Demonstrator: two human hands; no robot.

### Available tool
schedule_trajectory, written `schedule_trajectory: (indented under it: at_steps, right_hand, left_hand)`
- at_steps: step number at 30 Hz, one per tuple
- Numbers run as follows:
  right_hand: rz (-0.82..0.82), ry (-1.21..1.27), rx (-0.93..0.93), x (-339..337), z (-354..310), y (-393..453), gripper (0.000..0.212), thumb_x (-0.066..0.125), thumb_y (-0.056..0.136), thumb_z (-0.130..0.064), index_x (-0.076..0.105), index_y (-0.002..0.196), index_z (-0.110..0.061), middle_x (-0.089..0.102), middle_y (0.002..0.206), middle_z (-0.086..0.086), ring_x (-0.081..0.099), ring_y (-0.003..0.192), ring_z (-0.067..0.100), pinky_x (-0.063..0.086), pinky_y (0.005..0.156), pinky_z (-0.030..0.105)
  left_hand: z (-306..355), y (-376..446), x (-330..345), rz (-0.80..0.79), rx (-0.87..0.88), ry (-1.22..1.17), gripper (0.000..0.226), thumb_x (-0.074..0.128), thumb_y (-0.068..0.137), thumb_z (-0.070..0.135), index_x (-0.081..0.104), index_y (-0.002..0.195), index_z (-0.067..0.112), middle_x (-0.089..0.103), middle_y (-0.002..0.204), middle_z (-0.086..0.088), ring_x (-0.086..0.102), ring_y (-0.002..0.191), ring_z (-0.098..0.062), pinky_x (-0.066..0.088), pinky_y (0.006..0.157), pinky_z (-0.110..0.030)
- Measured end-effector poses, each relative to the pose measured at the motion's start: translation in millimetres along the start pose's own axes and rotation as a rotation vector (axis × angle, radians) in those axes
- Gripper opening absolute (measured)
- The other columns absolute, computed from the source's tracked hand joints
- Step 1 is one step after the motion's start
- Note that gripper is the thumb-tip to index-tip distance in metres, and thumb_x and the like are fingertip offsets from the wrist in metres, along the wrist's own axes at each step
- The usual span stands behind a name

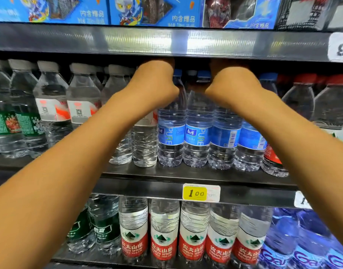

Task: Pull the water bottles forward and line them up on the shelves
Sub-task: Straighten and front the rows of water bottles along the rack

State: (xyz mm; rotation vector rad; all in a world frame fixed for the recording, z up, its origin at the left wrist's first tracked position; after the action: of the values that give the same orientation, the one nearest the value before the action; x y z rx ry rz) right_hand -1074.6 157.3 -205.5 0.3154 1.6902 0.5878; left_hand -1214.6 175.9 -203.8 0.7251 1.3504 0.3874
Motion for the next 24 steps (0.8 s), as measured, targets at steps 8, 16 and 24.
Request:
schedule_trajectory:
  at_steps: [8, 16, 24]
  right_hand:
    - [-0.140, -0.003, 0.015, 2, 12, 10, 0.038, 0.055, 0.094, -0.039, 0.068, 0.117, -0.012, 0.070, 0.113, 0.012, 0.064, 0.099, 0.031, 0.053, 0.089, 0.043]
    - [-0.049, -0.035, 0.013, 5, 12, 8, 0.045, 0.056, 0.094, -0.047, 0.068, 0.103, -0.005, 0.066, 0.091, 0.017, 0.049, 0.062, 0.026, 0.033, 0.052, 0.033]
    - [-0.070, -0.001, -0.012, 9, 11, 15, 0.035, 0.060, 0.093, -0.032, 0.068, 0.114, -0.005, 0.069, 0.110, 0.017, 0.063, 0.096, 0.036, 0.054, 0.084, 0.043]
  left_hand:
    - [4, -5, 1, 0.148, 0.023, -0.086, 0.045, 0.067, 0.087, 0.046, 0.063, 0.115, 0.010, 0.066, 0.108, -0.017, 0.061, 0.094, -0.038, 0.043, 0.065, -0.038]
    - [5, -1, 3, 0.099, 0.028, -0.047, 0.039, 0.065, 0.087, 0.039, 0.060, 0.113, 0.010, 0.063, 0.093, -0.017, 0.046, 0.071, -0.031, 0.034, 0.060, -0.034]
    - [-2, 0, 4, 0.079, -0.012, -0.089, 0.051, 0.067, 0.083, 0.054, 0.068, 0.112, 0.012, 0.071, 0.103, -0.013, 0.064, 0.094, -0.037, 0.054, 0.074, -0.041]
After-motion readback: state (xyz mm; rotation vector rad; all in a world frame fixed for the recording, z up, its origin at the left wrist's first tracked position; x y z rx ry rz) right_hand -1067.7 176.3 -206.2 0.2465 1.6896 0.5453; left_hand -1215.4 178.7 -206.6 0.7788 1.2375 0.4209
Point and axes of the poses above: each hand's wrist, its own y-axis towards the middle knuckle, its own x-axis out of the palm, z = x × y, the point moved 8 cm from there along y, towards the middle knuckle
